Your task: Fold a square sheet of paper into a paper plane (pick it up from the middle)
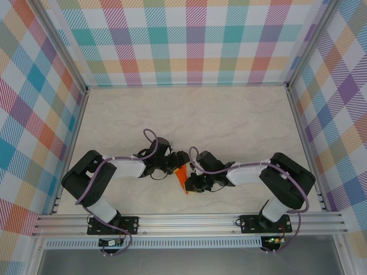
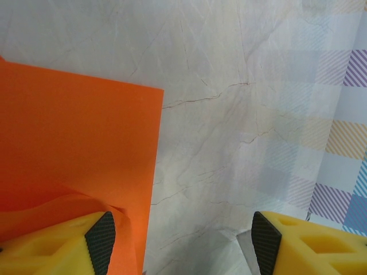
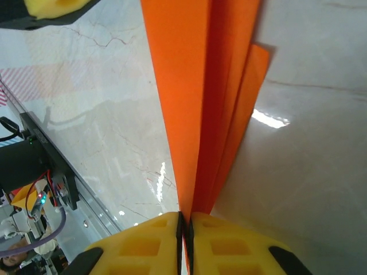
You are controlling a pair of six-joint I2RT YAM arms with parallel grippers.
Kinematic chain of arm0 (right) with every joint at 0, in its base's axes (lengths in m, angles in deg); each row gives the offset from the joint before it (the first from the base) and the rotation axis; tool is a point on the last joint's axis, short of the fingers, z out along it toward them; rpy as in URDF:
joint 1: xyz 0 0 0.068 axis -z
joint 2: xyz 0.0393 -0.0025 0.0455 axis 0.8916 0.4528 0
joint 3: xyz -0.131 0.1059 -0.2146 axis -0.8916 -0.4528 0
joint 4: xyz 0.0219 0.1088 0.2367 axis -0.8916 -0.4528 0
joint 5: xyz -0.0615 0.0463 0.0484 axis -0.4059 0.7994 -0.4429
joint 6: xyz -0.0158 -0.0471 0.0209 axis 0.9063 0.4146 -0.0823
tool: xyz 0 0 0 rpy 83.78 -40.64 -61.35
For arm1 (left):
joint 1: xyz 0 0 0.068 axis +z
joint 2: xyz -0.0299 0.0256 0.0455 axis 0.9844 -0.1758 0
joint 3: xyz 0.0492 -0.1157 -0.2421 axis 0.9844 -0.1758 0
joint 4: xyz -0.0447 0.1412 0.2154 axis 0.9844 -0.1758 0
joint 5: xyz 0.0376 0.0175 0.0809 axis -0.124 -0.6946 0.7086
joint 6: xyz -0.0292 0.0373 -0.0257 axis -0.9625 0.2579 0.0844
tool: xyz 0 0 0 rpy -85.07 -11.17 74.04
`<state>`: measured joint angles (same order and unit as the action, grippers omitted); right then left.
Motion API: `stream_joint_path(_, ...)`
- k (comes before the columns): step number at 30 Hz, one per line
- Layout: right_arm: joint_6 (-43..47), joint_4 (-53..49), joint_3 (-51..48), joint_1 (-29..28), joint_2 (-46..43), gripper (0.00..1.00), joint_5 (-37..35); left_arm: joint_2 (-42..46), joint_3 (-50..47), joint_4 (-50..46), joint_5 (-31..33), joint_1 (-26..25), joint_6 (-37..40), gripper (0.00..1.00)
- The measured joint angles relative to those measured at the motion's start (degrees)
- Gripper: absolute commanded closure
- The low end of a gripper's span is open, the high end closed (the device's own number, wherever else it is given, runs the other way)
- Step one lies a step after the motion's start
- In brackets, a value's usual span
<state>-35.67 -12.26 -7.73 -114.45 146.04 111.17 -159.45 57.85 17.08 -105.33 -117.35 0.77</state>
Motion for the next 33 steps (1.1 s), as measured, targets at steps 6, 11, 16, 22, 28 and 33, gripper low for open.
stream_joint_path(6,0.9,0.1,0.0,0.0,2.2,0.91,0.5,0.0,0.0,0.0,0.0,0.0,-0.2,0.33)
stream_joint_path(11,1.8,0.3,0.6,0.3,2.8,0.79,2.2,0.0,0.0,0.0,0.0,0.0,-0.4,0.33)
stream_joint_path(16,2.2,-7.3,0.8,-0.2,-2.6,0.70,-3.0,0.1,-0.1,0.2,0.7,0.0,-2.0,0.34)
stream_joint_path(22,-2.5,-11.5,0.5,-0.2,-13.8,0.91,-11.1,1.3,-2.2,2.5,2.6,-0.2,-5.2,0.34)
stream_joint_path(28,-12.0,-5.0,0.1,-0.9,-12.4,0.99,-15.0,3.2,-4.5,4.1,6.9,-1.8,-10.1,0.34)
stream_joint_path(33,-18.8,-0.7,1.5,-3.0,-6.3,1.00,-17.2,5.0,-5.9,3.9,11.4,-4.3,-14.2,0.34)
